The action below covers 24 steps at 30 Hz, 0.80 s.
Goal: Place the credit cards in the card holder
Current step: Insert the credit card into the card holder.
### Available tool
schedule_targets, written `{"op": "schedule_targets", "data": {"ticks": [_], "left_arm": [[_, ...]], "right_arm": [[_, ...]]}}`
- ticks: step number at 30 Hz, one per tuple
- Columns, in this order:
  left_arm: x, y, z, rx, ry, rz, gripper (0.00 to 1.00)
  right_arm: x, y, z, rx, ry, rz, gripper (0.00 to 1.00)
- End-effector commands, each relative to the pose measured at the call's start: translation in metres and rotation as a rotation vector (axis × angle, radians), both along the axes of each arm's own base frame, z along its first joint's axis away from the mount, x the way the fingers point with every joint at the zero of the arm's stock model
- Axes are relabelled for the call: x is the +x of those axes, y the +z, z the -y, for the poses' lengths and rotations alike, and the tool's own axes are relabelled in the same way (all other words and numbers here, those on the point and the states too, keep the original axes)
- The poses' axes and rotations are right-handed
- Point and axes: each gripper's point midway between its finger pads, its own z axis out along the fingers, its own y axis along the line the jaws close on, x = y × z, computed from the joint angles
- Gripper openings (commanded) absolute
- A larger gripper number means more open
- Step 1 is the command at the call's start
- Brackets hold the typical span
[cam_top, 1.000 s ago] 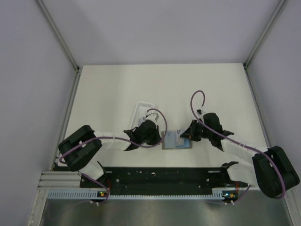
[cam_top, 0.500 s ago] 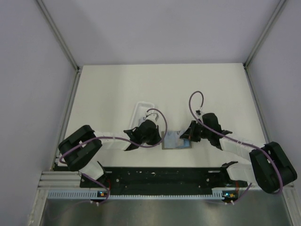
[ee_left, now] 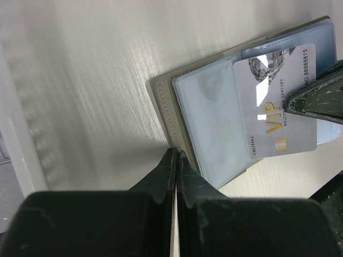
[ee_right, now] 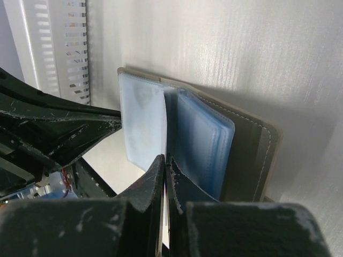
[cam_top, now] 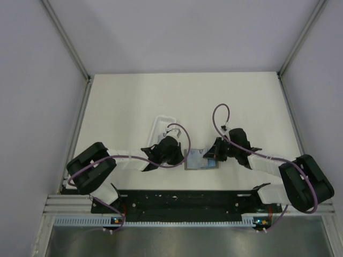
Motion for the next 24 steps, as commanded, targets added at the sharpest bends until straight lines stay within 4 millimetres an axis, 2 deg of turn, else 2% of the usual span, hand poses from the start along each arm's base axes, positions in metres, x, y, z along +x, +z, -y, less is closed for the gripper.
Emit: {"op": "schedule_targets", "data": {"ticks": [1,24], "left_arm": [[-0.01,-0.018,-0.01,0.065,-0.01,-0.046,0.0],[-0.01,-0.02,-0.01,0.068,-0.01,-0.051,0.0]], "right_arm": [[0.002,-0.004,0.002,0.011,0.002,0.015,0.0],[-0.003,-0.011,-0.008,0.079,0.029,-0.024,0.0]]}}
